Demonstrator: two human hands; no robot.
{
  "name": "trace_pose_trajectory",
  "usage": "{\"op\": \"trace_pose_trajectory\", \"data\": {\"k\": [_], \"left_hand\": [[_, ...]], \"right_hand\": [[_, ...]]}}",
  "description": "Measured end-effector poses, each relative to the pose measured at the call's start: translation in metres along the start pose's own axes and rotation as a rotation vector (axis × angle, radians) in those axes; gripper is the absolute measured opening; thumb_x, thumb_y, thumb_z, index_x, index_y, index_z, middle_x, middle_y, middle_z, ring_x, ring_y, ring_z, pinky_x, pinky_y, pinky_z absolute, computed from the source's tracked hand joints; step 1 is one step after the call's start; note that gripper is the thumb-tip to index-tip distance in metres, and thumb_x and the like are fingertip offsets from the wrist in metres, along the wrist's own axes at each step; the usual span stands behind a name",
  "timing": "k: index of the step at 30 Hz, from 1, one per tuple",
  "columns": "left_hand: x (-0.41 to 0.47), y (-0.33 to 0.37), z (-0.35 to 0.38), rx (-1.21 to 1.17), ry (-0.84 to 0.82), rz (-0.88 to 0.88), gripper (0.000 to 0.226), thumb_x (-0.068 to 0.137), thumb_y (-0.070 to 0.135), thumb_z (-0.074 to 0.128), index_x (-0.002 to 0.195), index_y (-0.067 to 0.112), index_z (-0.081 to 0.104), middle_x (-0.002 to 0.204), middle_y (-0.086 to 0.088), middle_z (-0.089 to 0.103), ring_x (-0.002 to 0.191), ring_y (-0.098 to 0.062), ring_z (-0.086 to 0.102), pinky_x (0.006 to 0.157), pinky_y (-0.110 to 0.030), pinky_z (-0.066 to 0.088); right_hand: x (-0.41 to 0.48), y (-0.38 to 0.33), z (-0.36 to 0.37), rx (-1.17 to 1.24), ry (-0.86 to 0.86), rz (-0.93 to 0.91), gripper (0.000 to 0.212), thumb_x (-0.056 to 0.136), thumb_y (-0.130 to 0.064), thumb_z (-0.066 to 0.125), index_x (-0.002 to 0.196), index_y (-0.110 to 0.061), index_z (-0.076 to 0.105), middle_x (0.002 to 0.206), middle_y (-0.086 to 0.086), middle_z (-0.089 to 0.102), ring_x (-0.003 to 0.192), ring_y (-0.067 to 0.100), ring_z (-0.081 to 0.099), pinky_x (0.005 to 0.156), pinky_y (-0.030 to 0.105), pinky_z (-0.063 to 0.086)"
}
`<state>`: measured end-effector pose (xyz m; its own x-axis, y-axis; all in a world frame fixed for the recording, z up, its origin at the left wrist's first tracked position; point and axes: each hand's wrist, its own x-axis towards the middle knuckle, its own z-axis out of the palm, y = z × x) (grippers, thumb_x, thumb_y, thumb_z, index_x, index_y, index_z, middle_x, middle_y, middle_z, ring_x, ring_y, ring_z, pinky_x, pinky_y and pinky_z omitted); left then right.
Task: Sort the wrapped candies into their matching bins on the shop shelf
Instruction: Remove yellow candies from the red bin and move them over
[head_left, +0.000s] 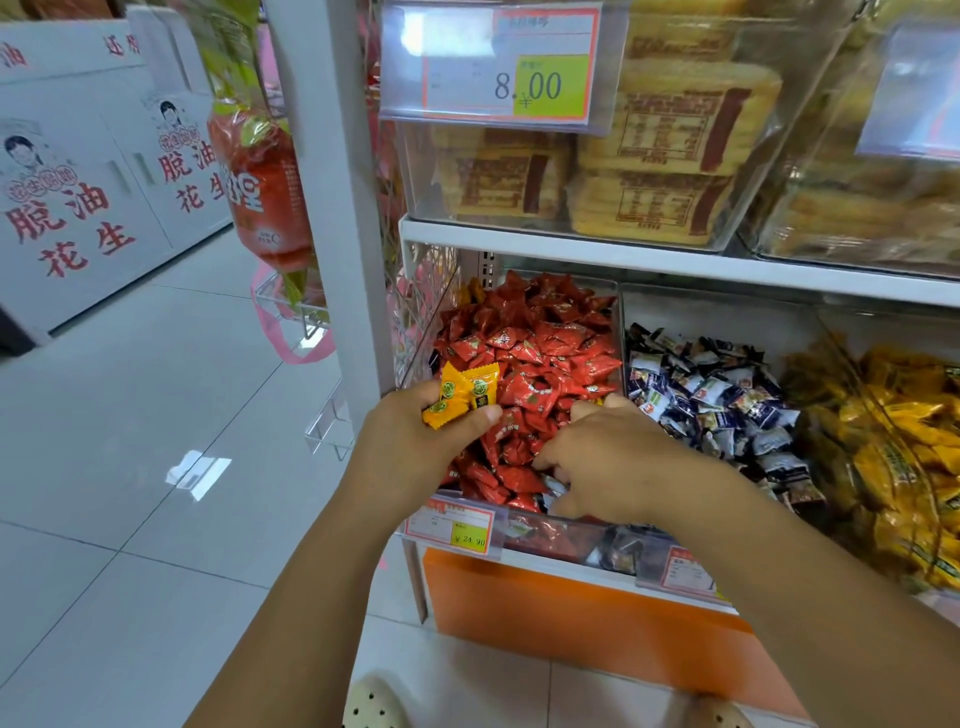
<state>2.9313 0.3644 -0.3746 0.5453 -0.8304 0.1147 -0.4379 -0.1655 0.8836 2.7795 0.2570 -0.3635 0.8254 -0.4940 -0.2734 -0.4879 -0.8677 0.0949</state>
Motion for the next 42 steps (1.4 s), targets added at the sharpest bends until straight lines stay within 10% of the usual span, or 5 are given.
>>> {"op": "trace_pose_trajectory", "data": {"k": [14, 21, 24, 27, 42], "left_hand": [[0.000, 0.007, -0.007, -0.095, -0.027, -0.064, 0.020, 0.083, 0.037, 0.071, 0.071, 0.022, 0.064, 0.044, 0.014, 0.048, 0.045, -0.002, 0.043, 0.050, -0.014, 0.038], [-0.005, 0.019, -0.003, -0.089, -0.093, -0.072, 0.017, 0.086, 0.040, 0.065, 0.078, 0.026, 0.063, 0.046, 0.020, 0.053, 0.041, 0.002, 0.047, 0.048, -0.012, 0.037], [-0.005, 0.022, -0.005, -0.069, -0.091, -0.081, 0.018, 0.087, 0.042, 0.064, 0.076, 0.027, 0.062, 0.045, 0.017, 0.054, 0.042, 0.001, 0.048, 0.053, -0.020, 0.037], [-0.006, 0.021, -0.008, -0.044, -0.073, -0.084, 0.021, 0.086, 0.043, 0.064, 0.075, 0.025, 0.063, 0.045, 0.017, 0.054, 0.043, 0.001, 0.050, 0.055, -0.020, 0.037], [-0.006, 0.015, -0.016, -0.024, -0.082, -0.087, 0.024, 0.085, 0.042, 0.066, 0.071, 0.024, 0.060, 0.045, 0.014, 0.052, 0.044, -0.001, 0.049, 0.051, -0.014, 0.037]], "right_hand": [[-0.015, 0.021, -0.015, 0.570, 0.193, 0.011, 0.039, 0.091, -0.026, 0.061, 0.127, -0.036, 0.053, 0.118, -0.012, 0.050, 0.069, 0.000, 0.051, 0.064, 0.015, 0.042], [-0.035, 0.047, -0.024, 0.931, 0.522, 0.229, 0.027, 0.089, -0.011, 0.059, 0.110, -0.028, 0.063, 0.087, -0.006, 0.062, 0.056, 0.001, 0.063, 0.054, 0.014, 0.046], [-0.054, 0.071, -0.025, 0.785, 0.383, 0.362, 0.031, 0.092, -0.020, 0.060, 0.121, -0.031, 0.059, 0.103, -0.009, 0.062, 0.066, -0.002, 0.061, 0.049, 0.007, 0.039], [-0.063, 0.068, -0.026, 0.436, 0.393, 0.356, 0.032, 0.088, -0.035, 0.066, 0.120, -0.033, 0.062, 0.128, -0.010, 0.056, 0.116, 0.011, 0.047, 0.095, 0.025, 0.039], [0.004, -0.015, 0.006, -0.118, 0.242, 0.046, 0.014, 0.088, -0.023, 0.055, 0.092, -0.021, 0.069, 0.085, -0.005, 0.050, 0.103, 0.020, 0.041, 0.081, 0.036, 0.025]]}}
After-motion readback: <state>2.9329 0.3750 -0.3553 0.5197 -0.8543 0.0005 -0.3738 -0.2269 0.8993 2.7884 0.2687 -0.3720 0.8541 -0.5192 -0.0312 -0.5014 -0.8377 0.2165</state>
